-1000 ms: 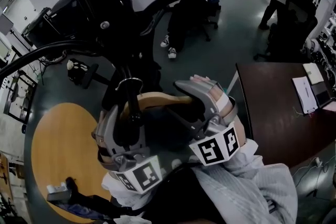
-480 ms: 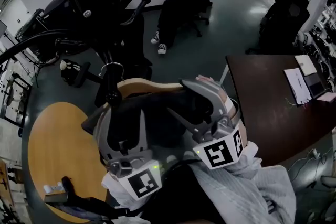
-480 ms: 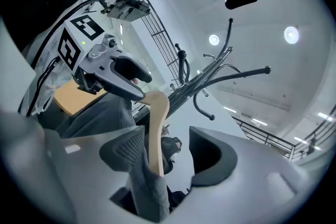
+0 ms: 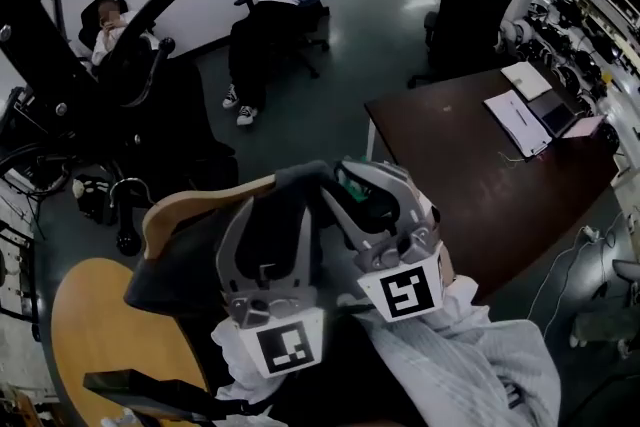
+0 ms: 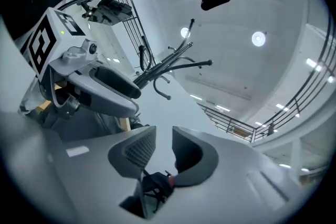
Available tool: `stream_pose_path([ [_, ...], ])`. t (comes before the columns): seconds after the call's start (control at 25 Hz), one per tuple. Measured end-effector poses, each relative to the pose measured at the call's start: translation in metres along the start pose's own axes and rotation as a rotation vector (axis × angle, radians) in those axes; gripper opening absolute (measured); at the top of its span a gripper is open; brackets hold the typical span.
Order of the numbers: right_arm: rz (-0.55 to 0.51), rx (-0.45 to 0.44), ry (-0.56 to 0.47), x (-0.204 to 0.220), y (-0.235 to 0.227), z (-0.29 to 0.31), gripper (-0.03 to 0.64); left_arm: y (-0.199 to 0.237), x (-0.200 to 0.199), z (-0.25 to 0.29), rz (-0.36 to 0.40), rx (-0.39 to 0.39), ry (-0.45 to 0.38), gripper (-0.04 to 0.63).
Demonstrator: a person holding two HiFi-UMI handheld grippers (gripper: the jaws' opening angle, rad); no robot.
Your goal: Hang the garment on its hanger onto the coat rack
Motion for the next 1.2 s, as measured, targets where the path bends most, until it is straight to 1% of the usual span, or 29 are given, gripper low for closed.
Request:
stream_pose_path([
  [0.04,-0.002,0.045,0.006,0.001,-0.007,-0.005,0.070,-0.005,0.000,0.004,-0.027,0.023,-0.002,0.193],
  [0.08,-0.005,0.082,0.010,0.001,-0.013,-0.008,0.030,-0.009,-0.001,0.008,-0.049,0.040,-0.004,0.139],
  [0.12,-0.005,0.107,0.014,0.001,-0.017,-0.012,0.014,-0.012,-0.003,0.011,-0.068,0.053,-0.008,0.087],
  [0.2,0.009,0.140,0.023,0.002,-0.022,-0.016,0.003,-0.020,-0.005,0.018,-0.095,0.085,-0.015,0.043],
  [0.32,0.067,0.187,0.047,0.012,-0.028,-0.020,0.003,-0.035,-0.001,0.029,-0.145,0.134,-0.008,0.019],
  [0.48,0.158,0.221,0.097,0.028,-0.033,-0.025,0.002,-0.051,0.005,0.038,-0.168,0.183,0.028,0.006],
  [0.6,0.187,0.238,0.117,0.032,-0.035,-0.028,0.002,-0.056,0.006,0.040,-0.185,0.204,0.036,0.005],
  [0.72,0.198,0.246,0.127,0.039,-0.038,-0.031,0.002,-0.062,0.010,0.043,-0.195,0.214,0.041,0.005],
  [1.0,0.195,0.210,0.167,0.047,-0.038,-0.034,0.000,-0.069,0.010,0.049,-0.191,0.222,0.041,0.005],
  [1.2,0.200,0.205,0.181,0.050,-0.037,-0.036,0.000,-0.068,0.012,0.048,-0.187,0.215,0.052,0.005],
])
Point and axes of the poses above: the fingertips, and each gripper's own axes: z forward along the fingers, y to its left, x out of its underside, the point moved 2 cm from there along -z, backward along the fingers, and after that the axes turned 2 degrees about x, right-handed, at the moved point
